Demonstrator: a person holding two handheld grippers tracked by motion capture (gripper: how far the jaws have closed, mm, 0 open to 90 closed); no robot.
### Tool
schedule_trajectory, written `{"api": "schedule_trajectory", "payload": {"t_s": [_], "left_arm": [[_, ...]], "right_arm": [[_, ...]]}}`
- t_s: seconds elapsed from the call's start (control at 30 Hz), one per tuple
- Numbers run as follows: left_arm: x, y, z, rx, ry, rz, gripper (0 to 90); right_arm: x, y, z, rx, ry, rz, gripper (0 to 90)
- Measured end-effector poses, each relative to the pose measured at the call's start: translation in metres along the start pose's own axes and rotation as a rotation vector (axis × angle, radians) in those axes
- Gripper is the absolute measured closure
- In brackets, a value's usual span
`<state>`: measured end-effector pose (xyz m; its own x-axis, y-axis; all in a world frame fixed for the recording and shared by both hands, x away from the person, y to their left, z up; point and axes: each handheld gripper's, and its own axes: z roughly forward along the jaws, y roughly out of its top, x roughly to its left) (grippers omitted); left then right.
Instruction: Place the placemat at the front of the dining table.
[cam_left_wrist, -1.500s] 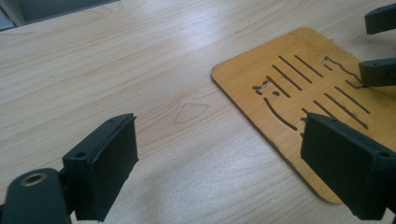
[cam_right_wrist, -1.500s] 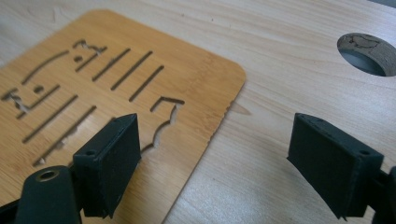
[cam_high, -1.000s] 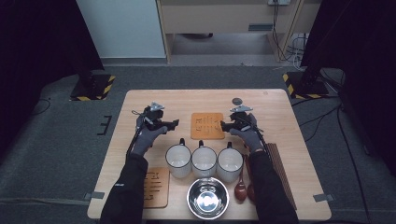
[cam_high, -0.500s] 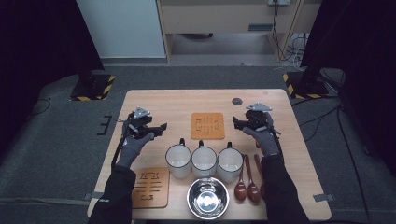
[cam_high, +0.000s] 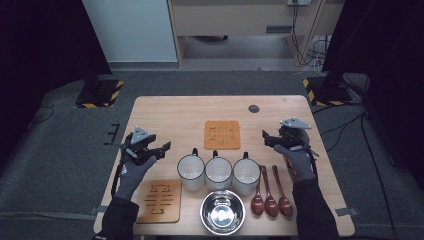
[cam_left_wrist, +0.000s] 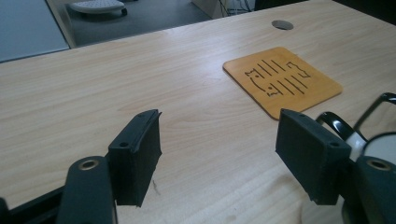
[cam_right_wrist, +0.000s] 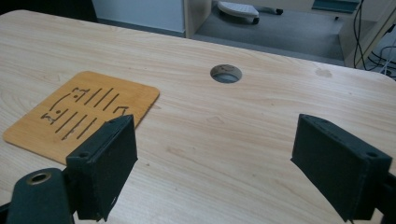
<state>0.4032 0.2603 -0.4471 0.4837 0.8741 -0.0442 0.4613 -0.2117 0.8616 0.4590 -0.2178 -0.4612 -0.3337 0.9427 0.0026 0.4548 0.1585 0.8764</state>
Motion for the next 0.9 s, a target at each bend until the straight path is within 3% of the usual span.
{"api": "schedule_trajectory", "payload": {"t_s": [0.2,0.5,0.7,0.9], "left_arm": [[-0.005,-0.009,-0.013,-0.011,0.000,0.004,31.6],[-0.019,-0.022,-0.030,-0.076,-0.033,-0.051,35.4],[-0.029,-0.031,-0.038,-0.085,-0.036,-0.036,36.3],[-0.039,-0.038,-0.044,-0.077,-0.061,-0.017,36.8]], "right_arm": [[-0.009,-0.014,-0.016,-0.010,-0.004,0.019,12.8],[-0.027,-0.043,-0.038,-0.023,-0.012,0.068,12.2],[-0.040,-0.065,-0.052,-0.016,-0.030,0.066,12.0],[-0.050,-0.068,-0.061,-0.011,-0.046,0.084,11.9]]}}
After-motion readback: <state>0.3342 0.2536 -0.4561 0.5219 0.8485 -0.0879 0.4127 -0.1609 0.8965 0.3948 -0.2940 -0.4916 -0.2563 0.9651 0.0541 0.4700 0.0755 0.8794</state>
